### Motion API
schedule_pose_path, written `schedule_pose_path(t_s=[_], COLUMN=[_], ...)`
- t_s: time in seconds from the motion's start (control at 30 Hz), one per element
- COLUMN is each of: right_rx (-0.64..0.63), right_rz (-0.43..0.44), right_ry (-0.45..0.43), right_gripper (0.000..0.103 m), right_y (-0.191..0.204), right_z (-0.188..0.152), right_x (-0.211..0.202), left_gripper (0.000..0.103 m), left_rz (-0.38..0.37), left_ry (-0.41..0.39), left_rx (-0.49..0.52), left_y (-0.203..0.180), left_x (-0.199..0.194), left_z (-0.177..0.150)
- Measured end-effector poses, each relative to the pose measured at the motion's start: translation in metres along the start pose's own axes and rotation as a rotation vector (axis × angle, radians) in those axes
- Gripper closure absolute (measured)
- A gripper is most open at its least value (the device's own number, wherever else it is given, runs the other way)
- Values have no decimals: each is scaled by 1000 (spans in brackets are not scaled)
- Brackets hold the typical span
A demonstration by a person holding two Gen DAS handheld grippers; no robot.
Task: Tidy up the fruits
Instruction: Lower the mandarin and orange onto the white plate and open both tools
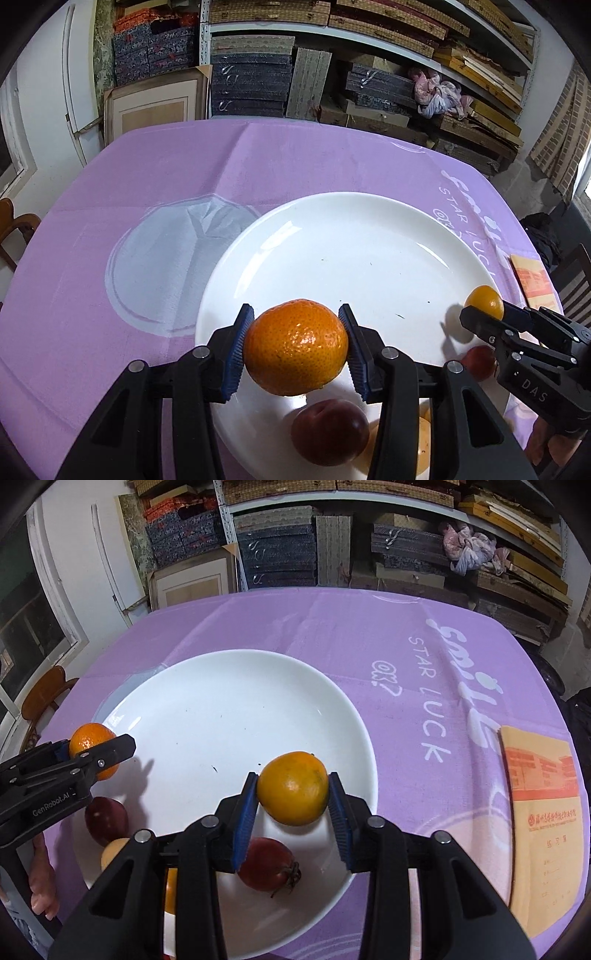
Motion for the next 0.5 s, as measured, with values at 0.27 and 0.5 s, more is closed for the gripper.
schedule_pose_path(t_s=[0.27, 0.5], right_rx=[-11, 7], right_rz=[-9, 8], right_ry=[-74, -229], right_gripper=[66, 24], right_y=[1, 0], right_z=[3, -44], right_x=[-36, -116], left_gripper=[54, 31], left_rz=[12, 45], left_ry=[-45, -134], left_rx=[-11, -19], left_y=[9, 27], left_x=[-25, -85], left_z=[-4, -37])
Point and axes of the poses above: each gripper's, at about its wrist camera, not at the fingertips, and x roughly the way its jaws point, y to its left, z to its top, the point moved 10 cm from there along x, roughly the way its jaws point, and after that the axes turned 11 degrees about y, right-handed, at the moved point
